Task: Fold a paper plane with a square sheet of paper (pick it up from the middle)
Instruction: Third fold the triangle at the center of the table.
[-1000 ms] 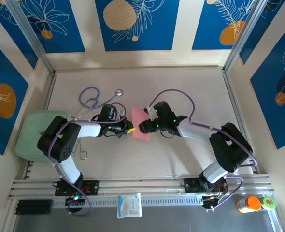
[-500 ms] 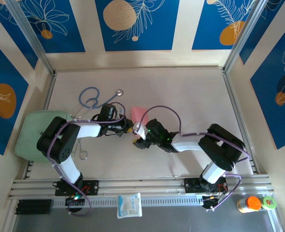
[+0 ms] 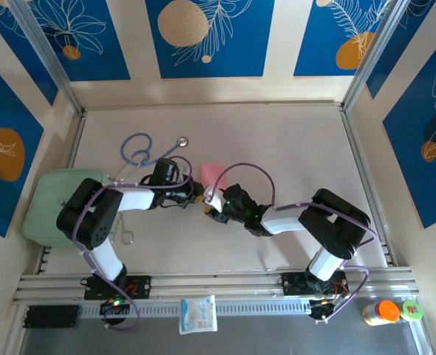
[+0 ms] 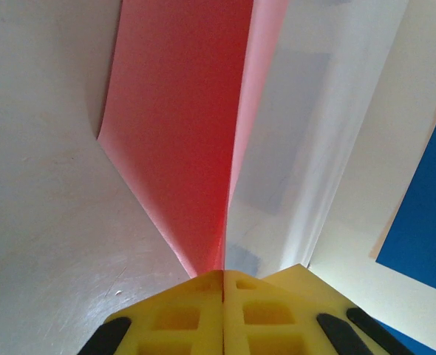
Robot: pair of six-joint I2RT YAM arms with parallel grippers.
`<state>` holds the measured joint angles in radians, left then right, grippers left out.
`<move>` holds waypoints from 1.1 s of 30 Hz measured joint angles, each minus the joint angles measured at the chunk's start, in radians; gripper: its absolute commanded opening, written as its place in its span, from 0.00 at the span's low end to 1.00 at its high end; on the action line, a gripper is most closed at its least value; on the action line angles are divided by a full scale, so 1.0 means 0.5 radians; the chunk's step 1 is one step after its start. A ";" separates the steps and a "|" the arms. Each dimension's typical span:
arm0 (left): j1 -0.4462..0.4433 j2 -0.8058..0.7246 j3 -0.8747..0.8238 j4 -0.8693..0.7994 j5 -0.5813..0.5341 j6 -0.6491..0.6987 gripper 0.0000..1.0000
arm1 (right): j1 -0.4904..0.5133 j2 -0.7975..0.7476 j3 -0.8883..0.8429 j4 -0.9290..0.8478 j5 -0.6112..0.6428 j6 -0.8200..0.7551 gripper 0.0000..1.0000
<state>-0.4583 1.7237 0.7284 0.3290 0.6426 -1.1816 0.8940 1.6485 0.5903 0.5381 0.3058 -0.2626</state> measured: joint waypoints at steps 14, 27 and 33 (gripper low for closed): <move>0.000 0.002 -0.002 0.000 0.000 0.000 0.08 | 0.004 -0.099 -0.031 0.027 0.025 -0.002 0.35; -0.003 0.002 -0.005 -0.004 -0.002 -0.004 0.23 | 0.007 -0.099 -0.031 -0.032 -0.037 0.002 0.12; 0.043 -0.092 0.000 -0.219 -0.097 0.111 0.38 | -0.018 -0.145 -0.031 -0.141 -0.196 0.061 0.08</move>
<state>-0.4366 1.6775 0.7284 0.2195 0.5941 -1.1259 0.8848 1.5761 0.5751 0.4675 0.2077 -0.2321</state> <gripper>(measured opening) 0.362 0.090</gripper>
